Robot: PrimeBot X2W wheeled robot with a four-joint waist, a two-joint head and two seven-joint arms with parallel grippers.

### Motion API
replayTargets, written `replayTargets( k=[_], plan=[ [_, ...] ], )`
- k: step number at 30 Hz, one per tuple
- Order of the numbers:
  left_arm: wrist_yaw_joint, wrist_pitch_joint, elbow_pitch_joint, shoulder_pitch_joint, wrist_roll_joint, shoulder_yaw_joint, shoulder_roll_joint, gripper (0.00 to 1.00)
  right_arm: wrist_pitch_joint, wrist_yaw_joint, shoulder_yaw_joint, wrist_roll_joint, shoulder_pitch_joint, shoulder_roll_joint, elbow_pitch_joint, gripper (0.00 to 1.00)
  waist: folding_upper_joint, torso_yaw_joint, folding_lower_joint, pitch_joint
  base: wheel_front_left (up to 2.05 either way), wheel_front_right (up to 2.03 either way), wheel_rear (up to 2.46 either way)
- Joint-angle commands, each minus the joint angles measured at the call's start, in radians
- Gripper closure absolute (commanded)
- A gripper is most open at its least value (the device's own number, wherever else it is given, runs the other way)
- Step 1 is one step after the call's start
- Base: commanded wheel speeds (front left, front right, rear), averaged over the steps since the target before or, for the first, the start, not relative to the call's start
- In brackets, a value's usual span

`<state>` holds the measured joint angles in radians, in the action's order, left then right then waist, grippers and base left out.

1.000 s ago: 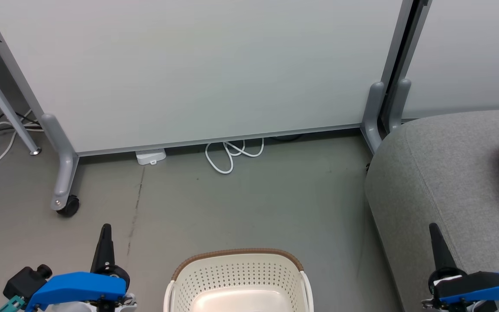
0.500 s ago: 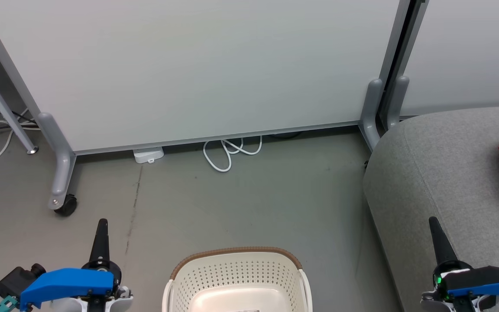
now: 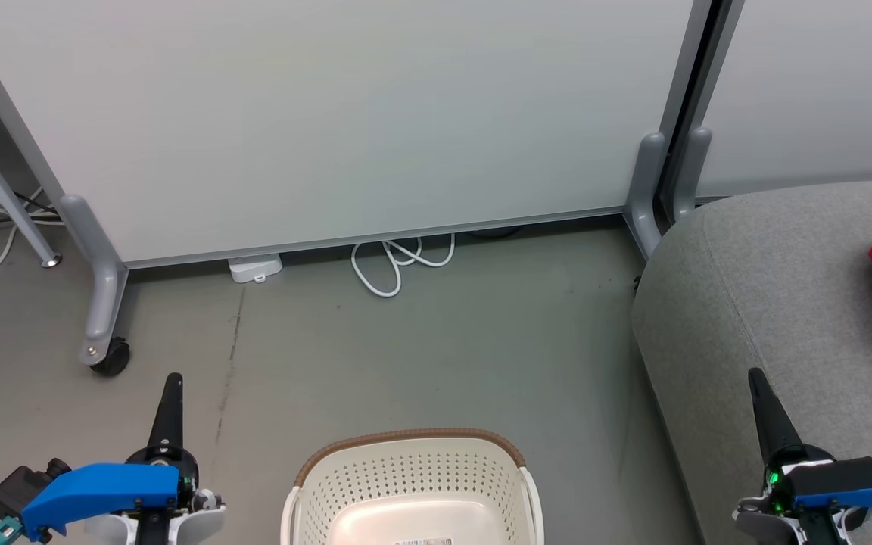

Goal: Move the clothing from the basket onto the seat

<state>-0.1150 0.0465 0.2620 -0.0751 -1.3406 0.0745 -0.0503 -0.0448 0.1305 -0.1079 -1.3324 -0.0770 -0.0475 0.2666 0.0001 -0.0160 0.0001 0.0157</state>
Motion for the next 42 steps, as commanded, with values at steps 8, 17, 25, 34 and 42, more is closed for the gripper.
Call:
replayTargets(
  k=[8,17,25,34,42],
  plan=[
    [-0.01,0.021,-0.011,-0.026,-0.078,0.014,0.0,1.0,-0.023,0.0,-0.004,-0.081,-0.024,-0.005,-0.014,1.0,-0.0001,0.004,-0.0001,-0.004,0.0,0.0,0.0],
    [-0.013,0.039,-0.014,-0.031,-0.148,0.025,0.0,1.0,-0.041,0.0,-0.005,-0.152,-0.027,-0.005,-0.017,1.0,-0.0001,0.008,-0.0001,-0.009,0.0,0.0,0.0],
    [-0.016,0.053,-0.016,-0.036,-0.205,0.033,0.0,1.0,-0.054,0.0,-0.006,-0.212,-0.03,-0.005,-0.02,1.0,-0.0001,0.011,-0.0001,-0.013,0.0,0.0,0.0],
    [-0.02,0.067,-0.019,-0.039,-0.26,0.04,0.0,1.0,-0.069,0.0,-0.007,-0.267,-0.036,-0.005,-0.023,1.0,-0.0001,0.015,-0.0001,-0.017,0.0,0.0,0.0],
    [-0.018,0.072,-0.019,-0.039,-0.273,0.042,0.0,1.0,-0.073,0.0,-0.008,-0.281,-0.038,-0.005,-0.024,1.0,-0.0001,0.016,-0.0001,-0.019,0.0,0.0,0.0]
  ],
)
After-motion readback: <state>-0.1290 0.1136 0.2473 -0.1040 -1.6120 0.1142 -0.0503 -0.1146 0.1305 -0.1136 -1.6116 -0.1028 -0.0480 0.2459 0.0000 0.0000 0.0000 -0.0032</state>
